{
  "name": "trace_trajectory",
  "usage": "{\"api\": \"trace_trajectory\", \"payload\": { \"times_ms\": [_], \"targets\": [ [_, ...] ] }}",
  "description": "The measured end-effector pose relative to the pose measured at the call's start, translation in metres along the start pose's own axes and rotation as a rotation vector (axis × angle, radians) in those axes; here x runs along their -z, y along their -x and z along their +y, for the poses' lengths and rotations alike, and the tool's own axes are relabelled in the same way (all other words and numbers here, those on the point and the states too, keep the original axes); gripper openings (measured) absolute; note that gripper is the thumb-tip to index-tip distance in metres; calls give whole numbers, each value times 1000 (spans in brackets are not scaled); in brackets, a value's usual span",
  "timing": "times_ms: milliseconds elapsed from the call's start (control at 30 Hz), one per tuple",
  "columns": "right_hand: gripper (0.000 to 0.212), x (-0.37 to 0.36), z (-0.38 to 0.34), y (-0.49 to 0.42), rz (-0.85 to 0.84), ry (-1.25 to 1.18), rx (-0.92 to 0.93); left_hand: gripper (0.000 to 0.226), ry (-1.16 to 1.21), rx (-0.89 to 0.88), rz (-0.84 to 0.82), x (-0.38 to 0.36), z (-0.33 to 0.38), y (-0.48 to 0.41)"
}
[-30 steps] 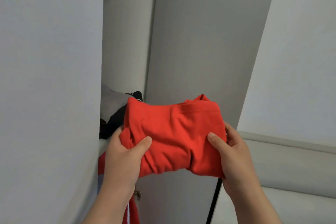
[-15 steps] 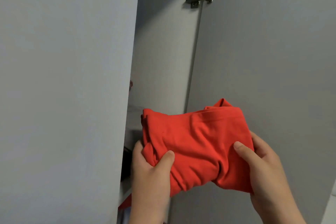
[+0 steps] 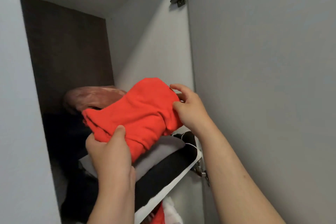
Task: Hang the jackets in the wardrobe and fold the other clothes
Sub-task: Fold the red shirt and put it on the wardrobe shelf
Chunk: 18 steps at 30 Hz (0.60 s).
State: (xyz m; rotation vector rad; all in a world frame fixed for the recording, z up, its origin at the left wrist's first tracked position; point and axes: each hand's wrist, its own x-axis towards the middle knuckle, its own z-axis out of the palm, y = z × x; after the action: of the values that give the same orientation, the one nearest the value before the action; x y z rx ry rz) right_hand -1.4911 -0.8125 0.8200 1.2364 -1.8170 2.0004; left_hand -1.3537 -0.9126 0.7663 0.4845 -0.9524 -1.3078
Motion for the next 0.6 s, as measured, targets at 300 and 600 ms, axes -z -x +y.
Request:
{"api": "trace_trajectory", "payload": {
  "times_ms": [300, 600],
  "targets": [
    [48, -30, 70, -40, -359, 113, -277, 71, -426, -66, 60, 15, -10, -4],
    [30, -41, 66, -57, -427, 403, 129, 66, -1172, -637, -201, -11, 26, -2]
  ]
}}
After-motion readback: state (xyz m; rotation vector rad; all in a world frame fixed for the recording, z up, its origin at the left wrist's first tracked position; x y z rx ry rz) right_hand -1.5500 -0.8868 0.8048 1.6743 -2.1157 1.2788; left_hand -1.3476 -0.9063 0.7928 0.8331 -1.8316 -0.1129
